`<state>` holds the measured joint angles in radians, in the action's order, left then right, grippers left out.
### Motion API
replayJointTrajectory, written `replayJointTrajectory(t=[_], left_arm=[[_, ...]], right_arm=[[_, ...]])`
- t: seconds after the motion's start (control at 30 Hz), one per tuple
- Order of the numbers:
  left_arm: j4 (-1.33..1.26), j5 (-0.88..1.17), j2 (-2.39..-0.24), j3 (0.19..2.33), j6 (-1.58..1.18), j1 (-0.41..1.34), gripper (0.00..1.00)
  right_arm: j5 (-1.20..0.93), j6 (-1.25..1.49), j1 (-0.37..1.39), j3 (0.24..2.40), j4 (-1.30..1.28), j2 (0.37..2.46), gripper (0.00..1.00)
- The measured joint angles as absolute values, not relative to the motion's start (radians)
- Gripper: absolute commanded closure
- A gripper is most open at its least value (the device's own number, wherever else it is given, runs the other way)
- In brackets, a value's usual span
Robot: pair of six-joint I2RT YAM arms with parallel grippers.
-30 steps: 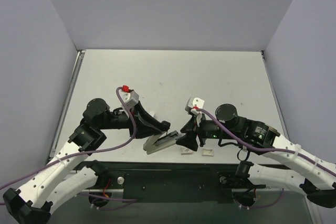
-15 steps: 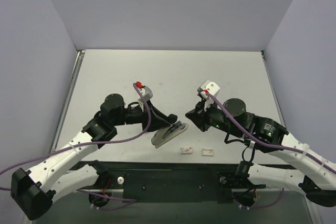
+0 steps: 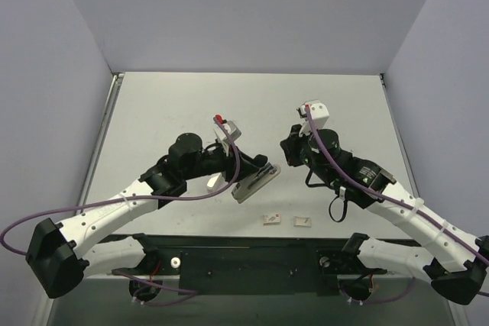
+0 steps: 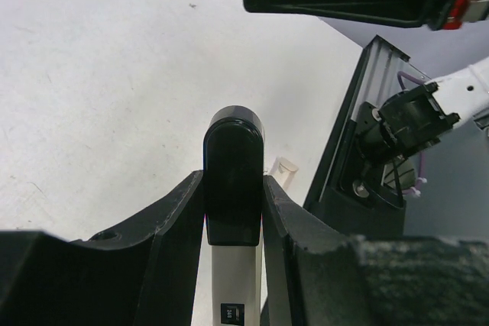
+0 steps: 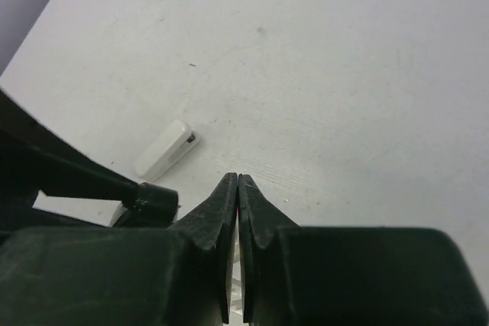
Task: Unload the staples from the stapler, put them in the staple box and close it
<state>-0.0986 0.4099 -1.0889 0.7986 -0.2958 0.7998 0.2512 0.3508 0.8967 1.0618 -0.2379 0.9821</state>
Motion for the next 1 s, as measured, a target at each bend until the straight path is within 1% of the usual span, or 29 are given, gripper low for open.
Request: replayJointTrajectory(t=[0.17,0.53,1.0], left_arm=[[-0.139,0.354,-1.12,0.805,-0.281,0.806,1.0],[-0.216,0.321,-1.182,0.822,-0.278,0.811,1.0],[-0.268,0.299,-1.186,0.822,-0.28,0.818,1.0]], right_arm=[[0.246,0.424,0.812,0.996,-0.19,1.005,1.0],[0.163,0.495,0.759,0.956,-0.069,1.062,1.0],[0.088,0.531,0.744,0.913,0.006,1.098,1.0]])
